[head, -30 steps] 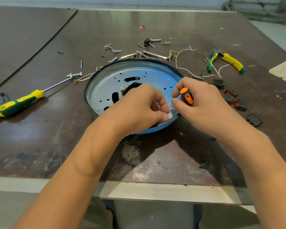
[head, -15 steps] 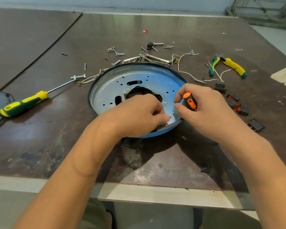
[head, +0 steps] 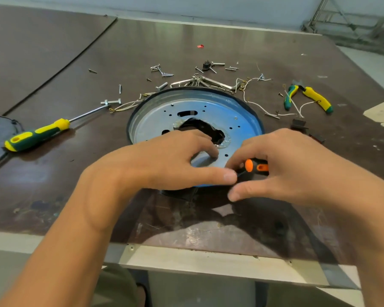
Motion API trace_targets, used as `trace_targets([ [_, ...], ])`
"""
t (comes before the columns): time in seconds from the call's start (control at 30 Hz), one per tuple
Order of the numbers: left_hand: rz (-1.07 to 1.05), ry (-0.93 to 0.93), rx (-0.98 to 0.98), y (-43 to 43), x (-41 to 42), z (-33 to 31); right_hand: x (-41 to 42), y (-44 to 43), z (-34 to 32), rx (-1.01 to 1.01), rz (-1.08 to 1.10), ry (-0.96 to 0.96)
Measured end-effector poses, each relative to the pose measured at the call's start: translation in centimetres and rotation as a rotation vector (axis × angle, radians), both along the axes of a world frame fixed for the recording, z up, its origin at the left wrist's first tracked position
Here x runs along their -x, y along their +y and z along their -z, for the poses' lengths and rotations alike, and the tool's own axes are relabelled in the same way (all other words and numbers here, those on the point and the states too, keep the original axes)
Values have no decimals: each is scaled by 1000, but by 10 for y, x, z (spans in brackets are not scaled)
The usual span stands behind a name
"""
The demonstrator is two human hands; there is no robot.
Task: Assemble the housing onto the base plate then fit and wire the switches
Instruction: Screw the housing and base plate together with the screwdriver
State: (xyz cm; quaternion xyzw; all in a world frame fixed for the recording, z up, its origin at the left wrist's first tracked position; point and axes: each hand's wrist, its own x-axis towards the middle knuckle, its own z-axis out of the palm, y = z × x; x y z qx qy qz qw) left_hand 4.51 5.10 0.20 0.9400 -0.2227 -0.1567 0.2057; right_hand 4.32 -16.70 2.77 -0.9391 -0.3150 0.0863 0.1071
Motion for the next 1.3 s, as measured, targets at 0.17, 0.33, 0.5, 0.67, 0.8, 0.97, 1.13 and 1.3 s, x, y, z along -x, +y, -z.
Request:
trace_targets([
  [0.17, 74, -33, -27, 2, 6, 5, -1, 1, 8, 34, 9, -107],
  [0.33, 79, -135, 38, 3, 7, 7, 0, -9, 20, -122, -43, -150],
  [0.5, 81, -189, 15, 1, 12, 6, 3, -14, 33, -237, -74, -161],
  [0.67, 94, -293, -86, -11, 18, 6, 6, -19, 39, -273, -58, -185],
  [0.8, 125, -310, -44, -12, 15, 7, 5, -20, 42, -298, -48, -184],
  [0.97, 108, -296, 106, -11, 12, 2, 2, -23, 44, -427, 7, -234],
  [1.13, 80, -339, 219, -5, 12, -5, 1, -27, 40, -671, 225, -359],
  [1.3, 44, -384, 256, -3, 14, -6, -3, -28, 39, -1009, 603, 22],
])
